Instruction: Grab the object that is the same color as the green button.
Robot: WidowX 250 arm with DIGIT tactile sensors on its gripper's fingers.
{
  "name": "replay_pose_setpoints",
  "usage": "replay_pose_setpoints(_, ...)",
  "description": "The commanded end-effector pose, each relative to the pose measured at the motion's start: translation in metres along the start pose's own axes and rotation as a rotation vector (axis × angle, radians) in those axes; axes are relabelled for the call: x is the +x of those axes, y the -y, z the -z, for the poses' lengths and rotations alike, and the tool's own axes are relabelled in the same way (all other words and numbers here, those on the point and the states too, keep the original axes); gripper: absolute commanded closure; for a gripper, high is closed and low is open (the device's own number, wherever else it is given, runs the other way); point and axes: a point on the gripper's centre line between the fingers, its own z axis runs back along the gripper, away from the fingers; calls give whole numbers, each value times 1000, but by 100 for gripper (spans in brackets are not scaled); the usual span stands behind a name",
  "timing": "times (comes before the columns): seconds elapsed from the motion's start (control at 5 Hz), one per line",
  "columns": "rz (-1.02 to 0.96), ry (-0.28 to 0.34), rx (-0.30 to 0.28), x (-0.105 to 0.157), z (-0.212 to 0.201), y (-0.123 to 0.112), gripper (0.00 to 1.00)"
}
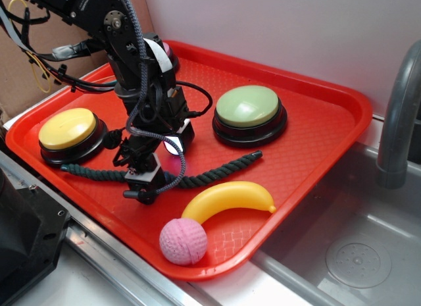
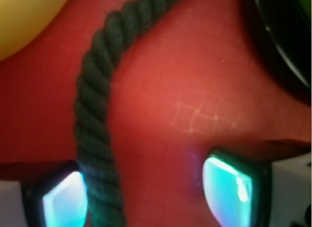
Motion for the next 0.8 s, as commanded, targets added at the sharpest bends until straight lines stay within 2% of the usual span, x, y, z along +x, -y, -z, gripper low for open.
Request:
replay_pose_setpoints(0.0,-5,-25,6,-3,7,9,100)
replay_pose_setpoints(0.2,-15,-30,4,-4,7,8,100)
replay_pose_setpoints(0.4,-36,-70,32,-5,5,6,100)
replay_pose_setpoints(0.6,-86,-60,42,-5,-3,3,100)
